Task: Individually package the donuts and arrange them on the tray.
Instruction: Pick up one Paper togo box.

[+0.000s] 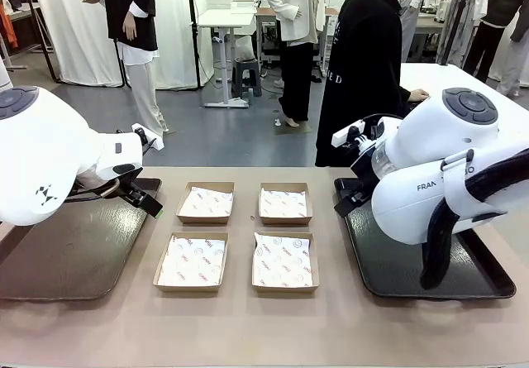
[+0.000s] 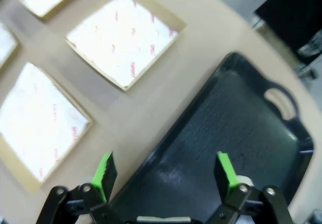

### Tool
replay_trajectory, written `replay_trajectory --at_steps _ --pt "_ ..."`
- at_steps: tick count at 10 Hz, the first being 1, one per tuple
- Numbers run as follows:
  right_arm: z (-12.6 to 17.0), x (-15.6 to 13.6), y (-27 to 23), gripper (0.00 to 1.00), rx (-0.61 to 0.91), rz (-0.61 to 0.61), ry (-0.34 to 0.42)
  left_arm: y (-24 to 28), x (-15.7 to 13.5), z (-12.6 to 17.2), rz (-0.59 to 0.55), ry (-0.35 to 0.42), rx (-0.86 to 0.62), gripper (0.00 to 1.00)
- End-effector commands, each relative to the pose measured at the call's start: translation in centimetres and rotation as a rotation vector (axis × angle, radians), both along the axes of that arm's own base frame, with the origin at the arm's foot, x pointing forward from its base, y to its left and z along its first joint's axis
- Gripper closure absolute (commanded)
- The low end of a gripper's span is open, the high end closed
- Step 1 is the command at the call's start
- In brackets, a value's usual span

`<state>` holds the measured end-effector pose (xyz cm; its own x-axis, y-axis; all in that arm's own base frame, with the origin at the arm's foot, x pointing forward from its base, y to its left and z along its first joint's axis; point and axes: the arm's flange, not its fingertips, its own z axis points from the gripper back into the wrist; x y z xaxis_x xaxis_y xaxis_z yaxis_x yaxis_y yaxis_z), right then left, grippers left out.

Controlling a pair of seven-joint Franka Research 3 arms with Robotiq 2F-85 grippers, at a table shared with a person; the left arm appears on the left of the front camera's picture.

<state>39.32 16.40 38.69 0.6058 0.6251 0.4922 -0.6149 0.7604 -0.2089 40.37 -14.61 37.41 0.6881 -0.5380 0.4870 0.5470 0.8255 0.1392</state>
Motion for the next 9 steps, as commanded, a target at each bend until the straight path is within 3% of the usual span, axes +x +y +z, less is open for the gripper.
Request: replay_trajectory --at_steps 1,4,6,7,8,9 --pt "1.7 -7.2 -3.9 0.0 -0.161 0.071 0.04 3.5 -5.3 1.6 -0.023 0.048 0.052 0.0" --pt "4.3 -14.6 -7.5 0.0 -0.302 0.074 0.146 7.4 -11.4 2.4 -0.039 0.23 0.097 0.0" --pt "3.9 -18.2 -8.5 0.0 -0.375 0.102 0.234 8.5 -14.6 2.8 -0.082 0.286 0.106 0.0" --pt "4.1 -18.9 -8.5 0.0 -0.408 0.104 0.16 8.7 -15.0 2.8 -0.069 0.25 0.124 0.0" --pt "3.9 -16.7 -8.7 0.0 -0.501 -0.013 0.021 8.6 -13.3 2.8 0.037 0.108 0.128 0.0" --pt "11.1 -11.2 -5.6 0.0 -0.36 0.067 0.227 6.0 -6.6 7.9 -0.059 0.291 0.11 0.0"
